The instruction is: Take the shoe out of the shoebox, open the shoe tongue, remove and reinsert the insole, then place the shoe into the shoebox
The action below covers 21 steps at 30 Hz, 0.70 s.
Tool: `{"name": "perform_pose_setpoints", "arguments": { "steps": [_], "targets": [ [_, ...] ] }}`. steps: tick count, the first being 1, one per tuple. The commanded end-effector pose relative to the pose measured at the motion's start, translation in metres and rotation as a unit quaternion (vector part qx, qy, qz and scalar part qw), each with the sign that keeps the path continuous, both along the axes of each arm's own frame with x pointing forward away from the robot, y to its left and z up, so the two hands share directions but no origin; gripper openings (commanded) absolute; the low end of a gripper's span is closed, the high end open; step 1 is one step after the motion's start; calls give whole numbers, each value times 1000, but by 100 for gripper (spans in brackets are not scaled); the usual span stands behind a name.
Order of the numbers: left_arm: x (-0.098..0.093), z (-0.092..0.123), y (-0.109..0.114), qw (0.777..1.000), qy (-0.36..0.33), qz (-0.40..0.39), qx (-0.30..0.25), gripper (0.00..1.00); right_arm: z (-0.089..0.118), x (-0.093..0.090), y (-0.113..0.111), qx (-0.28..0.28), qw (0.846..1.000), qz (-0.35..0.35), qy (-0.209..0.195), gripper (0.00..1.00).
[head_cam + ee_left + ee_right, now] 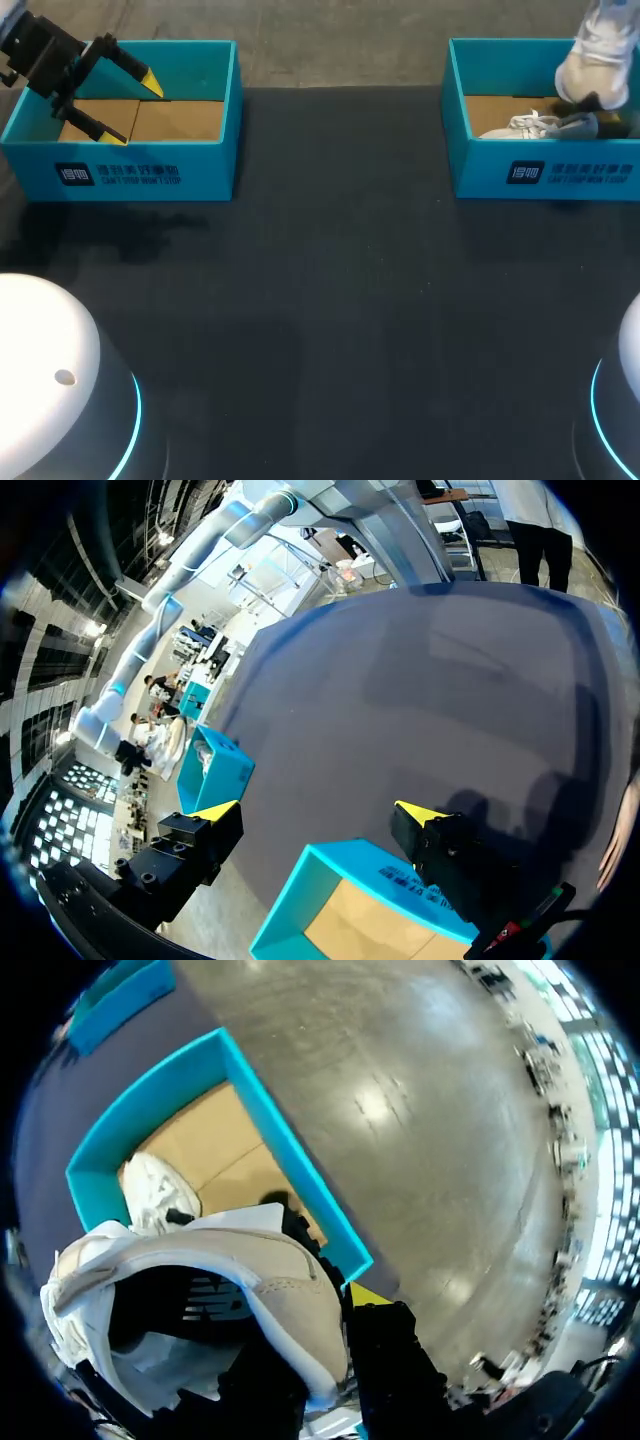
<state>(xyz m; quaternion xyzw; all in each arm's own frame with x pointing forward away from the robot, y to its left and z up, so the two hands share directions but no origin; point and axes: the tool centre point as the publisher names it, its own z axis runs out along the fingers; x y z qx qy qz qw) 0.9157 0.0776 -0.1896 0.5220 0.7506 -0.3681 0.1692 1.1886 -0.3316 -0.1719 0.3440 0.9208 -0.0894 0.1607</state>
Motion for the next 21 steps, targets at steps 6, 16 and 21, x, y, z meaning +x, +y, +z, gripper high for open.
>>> {"name": "perform_pose_setpoints", "arguments": {
  "steps": [6, 16, 21],
  "targets": [
    [0, 0, 0, 1000, 0, 0, 1, 100, 14, 5, -6, 62, 973, -219, -28, 0],
    [0, 0, 0, 1000, 0, 0, 1, 100, 11, -12, -1, 66, 942, -323, -60, 0],
    [0, 0, 0, 1000, 0, 0, 1, 100, 11, -24, 2, 47, 927, -364, -82, 0]
  ]
}}
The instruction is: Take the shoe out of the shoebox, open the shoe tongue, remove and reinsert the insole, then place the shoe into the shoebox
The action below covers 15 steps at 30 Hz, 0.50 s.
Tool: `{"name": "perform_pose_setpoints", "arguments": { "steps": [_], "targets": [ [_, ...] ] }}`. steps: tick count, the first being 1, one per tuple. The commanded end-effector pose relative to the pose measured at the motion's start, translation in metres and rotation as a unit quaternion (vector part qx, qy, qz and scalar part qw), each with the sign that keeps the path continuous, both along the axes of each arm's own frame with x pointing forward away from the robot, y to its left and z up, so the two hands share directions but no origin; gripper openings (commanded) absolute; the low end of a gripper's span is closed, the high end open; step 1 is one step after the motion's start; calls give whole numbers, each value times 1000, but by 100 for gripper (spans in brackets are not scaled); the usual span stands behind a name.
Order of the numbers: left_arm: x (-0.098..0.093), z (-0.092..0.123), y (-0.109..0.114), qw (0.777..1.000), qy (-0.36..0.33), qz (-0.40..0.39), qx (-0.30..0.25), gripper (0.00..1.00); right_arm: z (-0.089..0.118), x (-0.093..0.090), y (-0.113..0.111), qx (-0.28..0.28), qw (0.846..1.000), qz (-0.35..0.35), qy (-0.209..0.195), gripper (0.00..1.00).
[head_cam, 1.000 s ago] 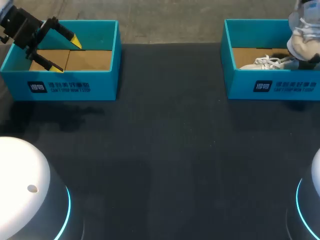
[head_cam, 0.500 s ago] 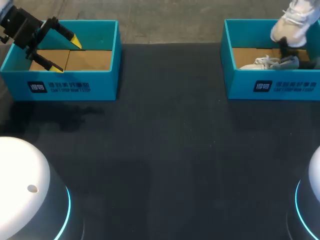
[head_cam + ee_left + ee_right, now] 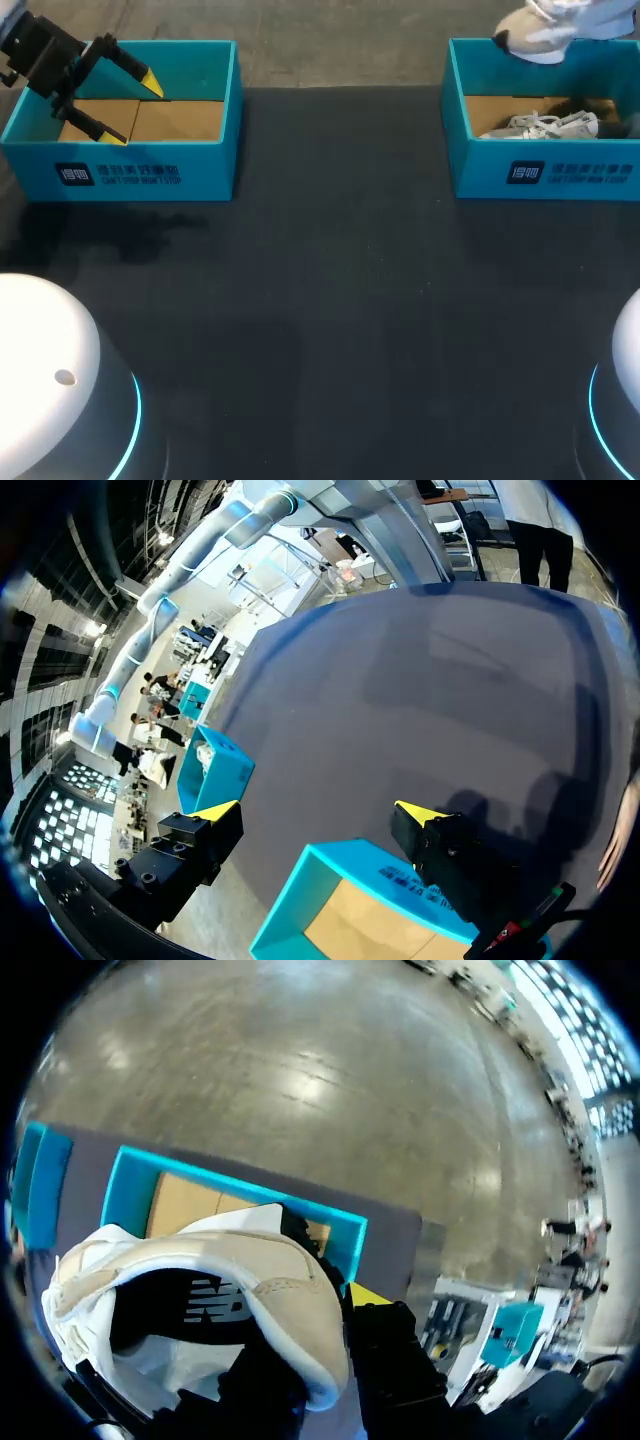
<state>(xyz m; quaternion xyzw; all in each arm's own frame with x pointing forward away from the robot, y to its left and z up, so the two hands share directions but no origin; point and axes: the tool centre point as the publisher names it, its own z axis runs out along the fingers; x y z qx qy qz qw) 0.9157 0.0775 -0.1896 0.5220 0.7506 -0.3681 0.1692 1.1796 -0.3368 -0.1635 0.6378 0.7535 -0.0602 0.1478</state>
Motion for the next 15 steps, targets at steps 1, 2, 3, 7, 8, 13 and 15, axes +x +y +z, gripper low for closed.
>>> {"name": "perform_pose_setpoints", "arguments": {
  "steps": [1, 2, 3, 7, 8, 13, 15],
  "targets": [
    [0, 0, 0, 1000, 0, 0, 1, 100, 3, -16, 7, -30, 998, -59, -25, 0],
    [0, 0, 0, 1000, 0, 0, 1, 100, 3, -18, 7, -30, 997, -63, -25, 0],
    [0, 0, 0, 1000, 0, 0, 1, 100, 3, -20, 7, -28, 996, -78, -26, 0],
    [0, 0, 0, 1000, 0, 0, 1, 100, 2, -26, 5, -21, 995, -95, -22, 0],
    [0, 0, 0, 1000, 0, 0, 1, 100, 1, -27, 5, -21, 994, -102, -21, 0],
    [0, 0, 0, 1000, 0, 0, 1, 100, 0, -35, 2, -12, 990, -138, -19, 0],
    [0, 0, 0, 1000, 0, 0, 1, 100, 1, -38, 0, -10, 988, -151, -19, 0]
  ]
}}
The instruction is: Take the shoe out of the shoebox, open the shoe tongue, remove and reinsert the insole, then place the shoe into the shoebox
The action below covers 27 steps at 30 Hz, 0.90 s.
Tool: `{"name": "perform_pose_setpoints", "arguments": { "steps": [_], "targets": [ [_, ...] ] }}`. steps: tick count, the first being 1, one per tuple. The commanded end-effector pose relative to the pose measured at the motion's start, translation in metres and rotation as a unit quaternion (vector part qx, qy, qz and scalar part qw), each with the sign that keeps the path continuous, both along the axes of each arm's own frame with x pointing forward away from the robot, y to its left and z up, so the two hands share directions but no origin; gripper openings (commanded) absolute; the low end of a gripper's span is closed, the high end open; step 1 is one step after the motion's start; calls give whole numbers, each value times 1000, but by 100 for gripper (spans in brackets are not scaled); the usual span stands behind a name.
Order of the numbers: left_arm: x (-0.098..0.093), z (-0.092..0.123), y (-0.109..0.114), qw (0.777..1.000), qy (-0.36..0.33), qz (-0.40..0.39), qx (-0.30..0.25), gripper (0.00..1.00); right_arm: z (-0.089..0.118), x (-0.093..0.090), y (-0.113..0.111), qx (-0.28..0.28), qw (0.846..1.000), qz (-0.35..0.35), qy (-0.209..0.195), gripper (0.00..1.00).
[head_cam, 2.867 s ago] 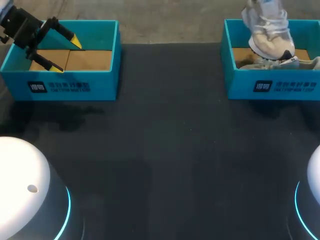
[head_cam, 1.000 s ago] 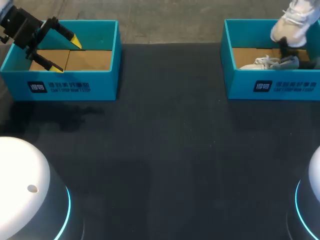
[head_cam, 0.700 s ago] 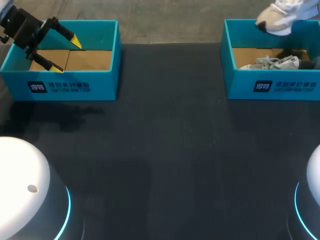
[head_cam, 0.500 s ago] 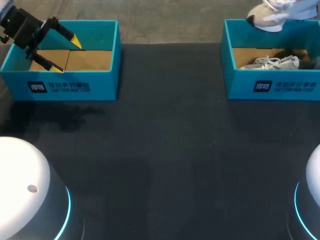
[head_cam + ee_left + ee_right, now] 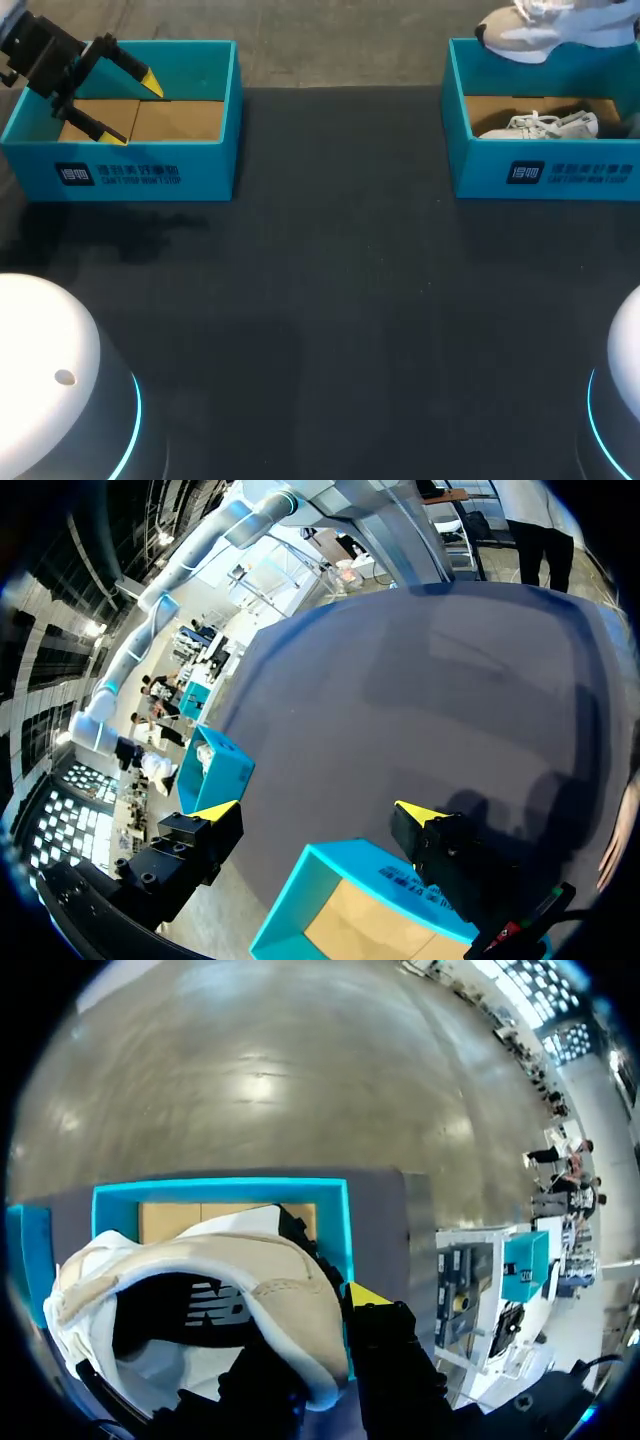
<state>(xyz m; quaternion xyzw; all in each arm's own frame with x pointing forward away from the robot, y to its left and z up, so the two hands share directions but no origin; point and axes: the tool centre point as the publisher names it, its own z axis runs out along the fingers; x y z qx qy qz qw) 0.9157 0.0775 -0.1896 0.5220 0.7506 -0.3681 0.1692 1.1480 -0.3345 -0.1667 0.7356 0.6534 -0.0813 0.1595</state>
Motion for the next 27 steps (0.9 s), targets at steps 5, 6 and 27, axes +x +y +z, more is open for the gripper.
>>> {"name": "perform_pose_setpoints", "arguments": {
  "steps": [5, 6, 27],
  "targets": [
    [0, 0, 0, 1000, 0, 0, 1, 100, 7, -13, -2, 3, 998, -53, -12, 0],
    [0, 0, 0, 1000, 0, 0, 1, 100, 7, -13, -1, 6, 998, -58, -12, 0],
    [0, 0, 0, 1000, 0, 0, 1, 100, 4, -17, 4, -6, 998, -69, -3, 0]
  ]
}}
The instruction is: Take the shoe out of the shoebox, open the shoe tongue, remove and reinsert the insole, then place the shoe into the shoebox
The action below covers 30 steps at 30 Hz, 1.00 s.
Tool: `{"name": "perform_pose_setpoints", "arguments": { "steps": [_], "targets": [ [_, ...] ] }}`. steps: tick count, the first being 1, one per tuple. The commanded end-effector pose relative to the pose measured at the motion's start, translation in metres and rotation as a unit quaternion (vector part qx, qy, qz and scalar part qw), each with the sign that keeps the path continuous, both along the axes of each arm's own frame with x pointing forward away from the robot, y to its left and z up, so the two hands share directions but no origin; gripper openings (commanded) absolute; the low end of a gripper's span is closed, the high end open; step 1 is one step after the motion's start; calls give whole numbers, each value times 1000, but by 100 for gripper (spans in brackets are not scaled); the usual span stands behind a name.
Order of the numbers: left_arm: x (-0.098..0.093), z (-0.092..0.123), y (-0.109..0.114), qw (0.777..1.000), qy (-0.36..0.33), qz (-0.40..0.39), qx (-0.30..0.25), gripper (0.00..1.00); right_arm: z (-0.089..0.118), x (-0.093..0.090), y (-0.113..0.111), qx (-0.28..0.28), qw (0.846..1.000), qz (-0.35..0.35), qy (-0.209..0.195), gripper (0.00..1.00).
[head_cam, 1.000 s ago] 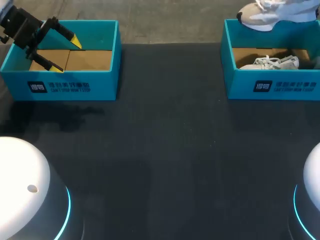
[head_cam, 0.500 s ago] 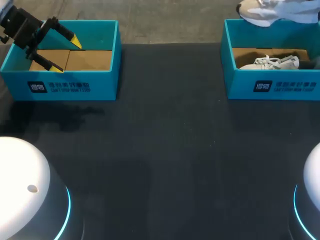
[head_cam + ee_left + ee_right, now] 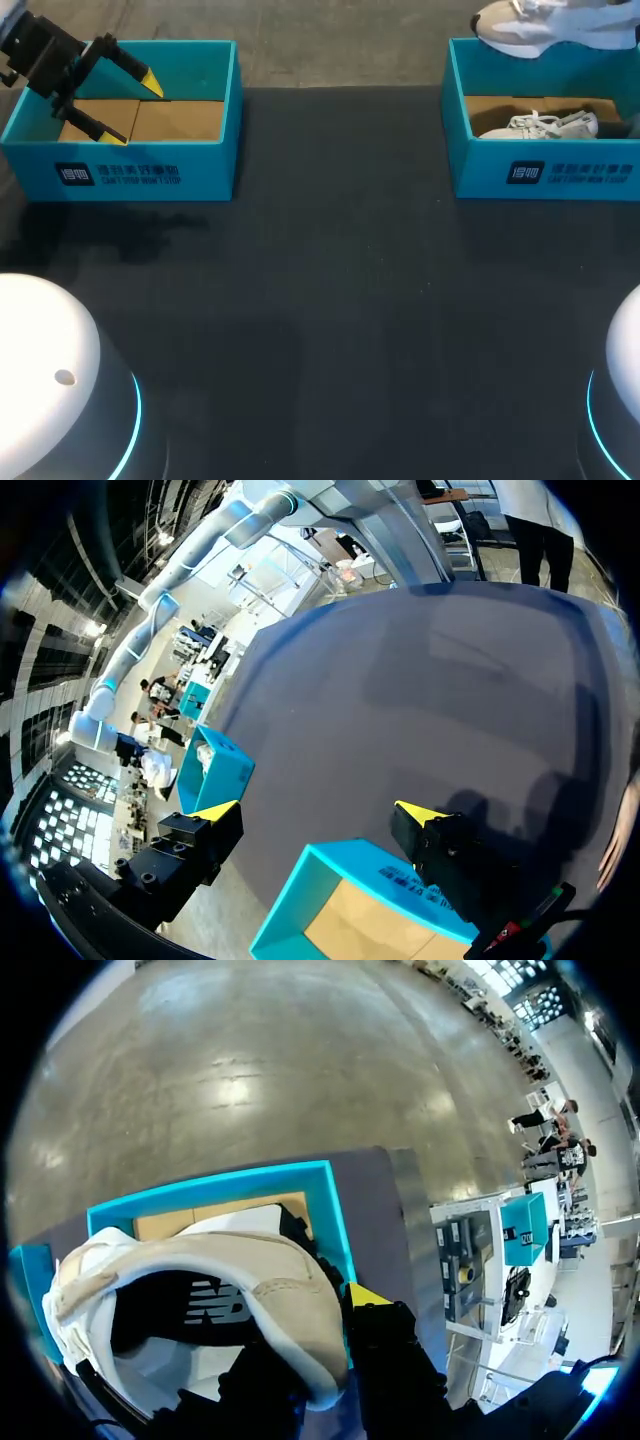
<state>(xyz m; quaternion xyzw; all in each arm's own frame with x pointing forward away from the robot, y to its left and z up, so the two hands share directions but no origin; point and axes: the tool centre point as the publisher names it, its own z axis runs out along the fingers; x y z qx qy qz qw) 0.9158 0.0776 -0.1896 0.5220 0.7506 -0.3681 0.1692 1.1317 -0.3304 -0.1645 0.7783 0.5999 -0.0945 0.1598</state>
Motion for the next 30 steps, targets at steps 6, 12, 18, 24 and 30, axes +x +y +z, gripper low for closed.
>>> {"name": "perform_pose_setpoints", "arguments": {
  "steps": [6, 12, 18, 24, 30],
  "targets": [
    [0, 0, 0, 1000, 0, 0, 1, 100, 2, 0, 0, 1, 1000, 0, 0, 0],
    [0, 0, 0, 1000, 0, 0, 1, 100, 2, 0, 0, 1, 1000, 0, 0, 0],
    [0, 0, 0, 1000, 0, 0, 1, 100, 2, 0, 0, 1, 1000, 0, 0, 0],
    [0, 0, 0, 1000, 0, 0, 1, 100, 2, 0, 0, 1, 1000, 0, 0, 0],
    [13, 18, -6, 989, 44, 142, -13, 100, -5, -1, 3, 6, 1000, -4, 0, 0]
  ]
}}
